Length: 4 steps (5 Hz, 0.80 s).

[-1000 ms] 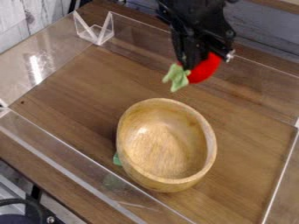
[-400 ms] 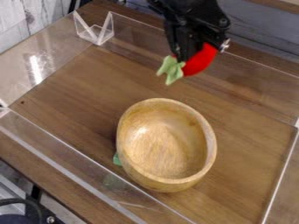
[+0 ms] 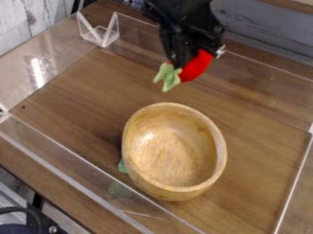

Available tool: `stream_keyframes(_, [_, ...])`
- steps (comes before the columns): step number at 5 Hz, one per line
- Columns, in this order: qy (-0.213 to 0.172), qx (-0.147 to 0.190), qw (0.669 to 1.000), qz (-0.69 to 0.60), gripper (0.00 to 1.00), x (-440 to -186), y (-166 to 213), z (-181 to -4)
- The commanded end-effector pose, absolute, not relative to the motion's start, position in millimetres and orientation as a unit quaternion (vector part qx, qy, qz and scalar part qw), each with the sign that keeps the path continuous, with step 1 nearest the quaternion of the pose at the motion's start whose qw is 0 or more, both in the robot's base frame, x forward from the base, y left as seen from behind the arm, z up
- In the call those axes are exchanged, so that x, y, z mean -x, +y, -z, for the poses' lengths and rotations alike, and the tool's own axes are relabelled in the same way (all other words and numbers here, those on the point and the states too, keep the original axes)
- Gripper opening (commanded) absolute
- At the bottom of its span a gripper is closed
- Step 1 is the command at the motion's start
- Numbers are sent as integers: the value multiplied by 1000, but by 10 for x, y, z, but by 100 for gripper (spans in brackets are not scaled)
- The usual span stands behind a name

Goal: Move the red object to the left side of the table

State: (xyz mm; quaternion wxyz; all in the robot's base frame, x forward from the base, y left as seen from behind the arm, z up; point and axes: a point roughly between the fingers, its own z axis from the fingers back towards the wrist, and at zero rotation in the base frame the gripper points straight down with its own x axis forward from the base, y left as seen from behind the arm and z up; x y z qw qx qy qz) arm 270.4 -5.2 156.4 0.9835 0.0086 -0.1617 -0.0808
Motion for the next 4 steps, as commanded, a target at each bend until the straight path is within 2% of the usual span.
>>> stream_keyframes(1, [-175,-11,980,88,0,-2719,83,-1762])
stream_keyframes(2, [-175,-13,979,103,0,-2708,211,-1879])
stream_keyframes(4, [-169,-21,981,87,0,-2502,542,-1799])
